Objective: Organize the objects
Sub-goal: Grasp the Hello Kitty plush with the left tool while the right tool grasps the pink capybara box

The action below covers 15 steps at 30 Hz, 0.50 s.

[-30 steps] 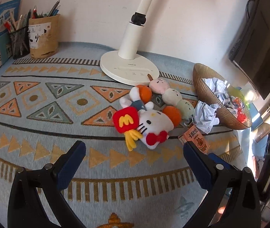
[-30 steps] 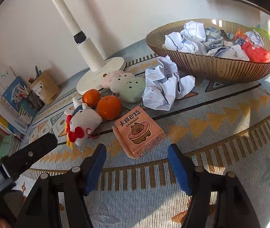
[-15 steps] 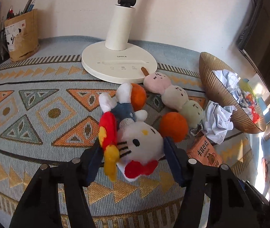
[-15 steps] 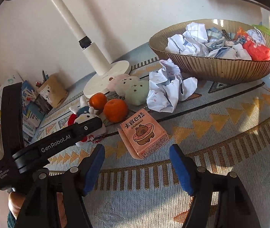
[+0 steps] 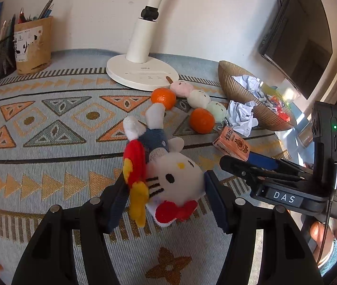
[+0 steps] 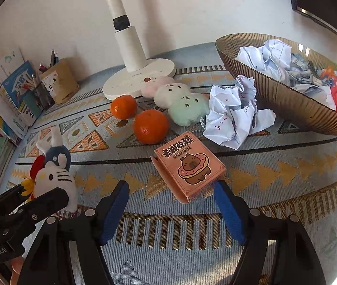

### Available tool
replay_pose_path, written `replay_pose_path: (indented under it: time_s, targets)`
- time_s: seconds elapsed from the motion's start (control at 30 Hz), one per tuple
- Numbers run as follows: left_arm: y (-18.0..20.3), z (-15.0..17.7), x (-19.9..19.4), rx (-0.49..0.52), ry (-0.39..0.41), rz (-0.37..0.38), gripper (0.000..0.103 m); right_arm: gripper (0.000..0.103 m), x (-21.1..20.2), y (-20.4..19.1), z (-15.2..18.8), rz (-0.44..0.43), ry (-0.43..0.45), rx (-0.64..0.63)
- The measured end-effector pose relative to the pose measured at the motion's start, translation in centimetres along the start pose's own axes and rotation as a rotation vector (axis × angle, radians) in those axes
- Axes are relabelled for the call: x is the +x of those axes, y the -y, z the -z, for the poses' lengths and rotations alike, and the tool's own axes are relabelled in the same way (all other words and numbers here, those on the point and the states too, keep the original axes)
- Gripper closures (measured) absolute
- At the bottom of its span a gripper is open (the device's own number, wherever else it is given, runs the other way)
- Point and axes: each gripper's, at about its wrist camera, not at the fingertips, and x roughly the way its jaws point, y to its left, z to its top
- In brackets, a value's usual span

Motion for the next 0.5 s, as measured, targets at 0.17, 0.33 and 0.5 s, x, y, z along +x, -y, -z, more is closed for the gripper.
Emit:
replay_pose_path:
  time_s: [0.17, 0.33, 0.5]
  targets:
    - [-0.2, 0.2, -0.6, -0.007, 0.03, -0.017, 0.043, 0.062, -0.8, -1.4, 1.5, 0.026, -0.01, -0.061]
    - [-0.3, 0.2, -0.7, -0.012, 0.033, -0.014, 0.043, 0.023, -1.6, 0.2, 0.7, 0.039, -0.021, -0.036]
    - [-0.3, 0.2, -0.6, -0.005, 0.034, -0.007, 0.043, 0.019, -0.1, 1.9, -2.1, -0.032, -0.028, -0.103]
